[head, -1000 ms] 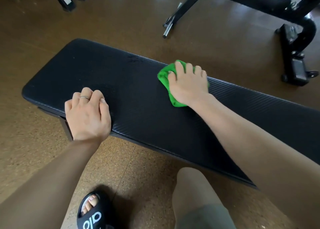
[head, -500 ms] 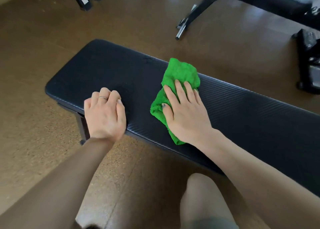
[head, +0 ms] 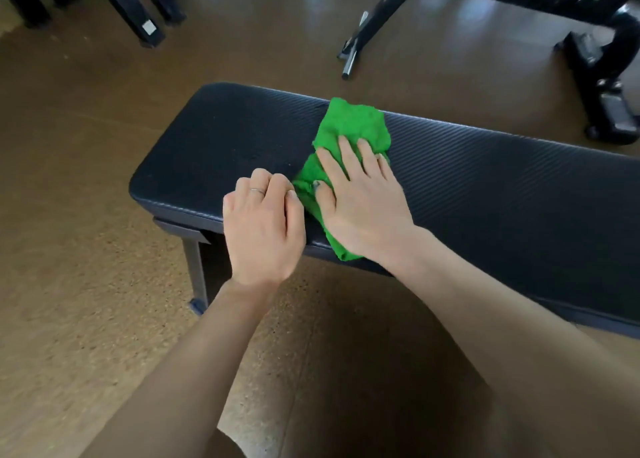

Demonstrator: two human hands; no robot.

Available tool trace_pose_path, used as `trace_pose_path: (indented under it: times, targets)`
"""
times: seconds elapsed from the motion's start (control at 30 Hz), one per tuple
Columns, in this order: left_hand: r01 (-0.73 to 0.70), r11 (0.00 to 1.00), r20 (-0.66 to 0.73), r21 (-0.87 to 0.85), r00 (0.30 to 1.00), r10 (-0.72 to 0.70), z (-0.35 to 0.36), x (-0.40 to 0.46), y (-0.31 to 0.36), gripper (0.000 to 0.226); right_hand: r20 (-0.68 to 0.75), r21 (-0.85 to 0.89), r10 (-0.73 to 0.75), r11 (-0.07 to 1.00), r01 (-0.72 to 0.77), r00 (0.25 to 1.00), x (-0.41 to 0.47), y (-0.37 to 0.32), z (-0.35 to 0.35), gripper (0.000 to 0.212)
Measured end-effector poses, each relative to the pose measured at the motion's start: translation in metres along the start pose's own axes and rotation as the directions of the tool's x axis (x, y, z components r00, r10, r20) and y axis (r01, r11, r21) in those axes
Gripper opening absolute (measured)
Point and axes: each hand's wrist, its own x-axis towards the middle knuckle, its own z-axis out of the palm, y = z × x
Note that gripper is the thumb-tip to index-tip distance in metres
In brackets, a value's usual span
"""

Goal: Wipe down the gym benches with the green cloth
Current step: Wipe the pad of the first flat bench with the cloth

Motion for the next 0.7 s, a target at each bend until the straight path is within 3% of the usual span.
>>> trace_pose_path:
  times: [0.03, 0.1, 0.17, 0.23, 0.43, 0.57, 0.7]
  targets:
    - [-0.011, 0.999, -0.026, -0.043, 1.000, 0.010, -0.004, -0.004, -0.014, 0.017, -0.018, -0.010, -0.028, 1.000, 0.028, 0.999, -0.015, -0.008, 0.003, 0.065]
    - [0.159, 0.986, -0.139, -0.044, 0.977, -0.164, -0.013, -0.010, -0.055, 0.017, -0.018, -0.028, -0.037, 0.999, 0.037, 0.999, -0.031, -0.017, 0.004, 0.066]
    - [0.382, 0.923, -0.205, -0.039, 0.902, -0.381, -0.020, -0.011, -0.091, 0.035, -0.008, -0.055, -0.024, 0.998, 0.024, 1.000, -0.030, -0.022, 0.004, 0.065]
    - [0.458, 0.889, -0.160, -0.028, 0.875, -0.456, -0.019, -0.005, -0.108, 0.051, 0.005, -0.068, -0.048, 0.996, 0.048, 0.999, -0.015, -0.031, 0.005, 0.063]
    - [0.462, 0.836, -0.042, -0.295, 0.868, -0.494, -0.009, 0.001, -0.117, 0.066, 0.031, -0.005, -0.070, 0.998, 0.070, 0.997, 0.044, -0.066, 0.011, 0.056]
    - [0.451, 0.769, -0.013, -0.453, 0.859, -0.511, -0.007, 0.000, -0.118, 0.064, -0.064, -0.074, -0.178, 0.982, 0.173, 0.982, -0.010, -0.064, 0.016, 0.059]
    - [0.472, 0.651, -0.028, -0.595, 0.797, -0.603, -0.003, 0.003, -0.117, 0.066, -0.024, -0.182, -0.278, 0.946, 0.270, 0.960, -0.035, -0.057, 0.017, 0.058]
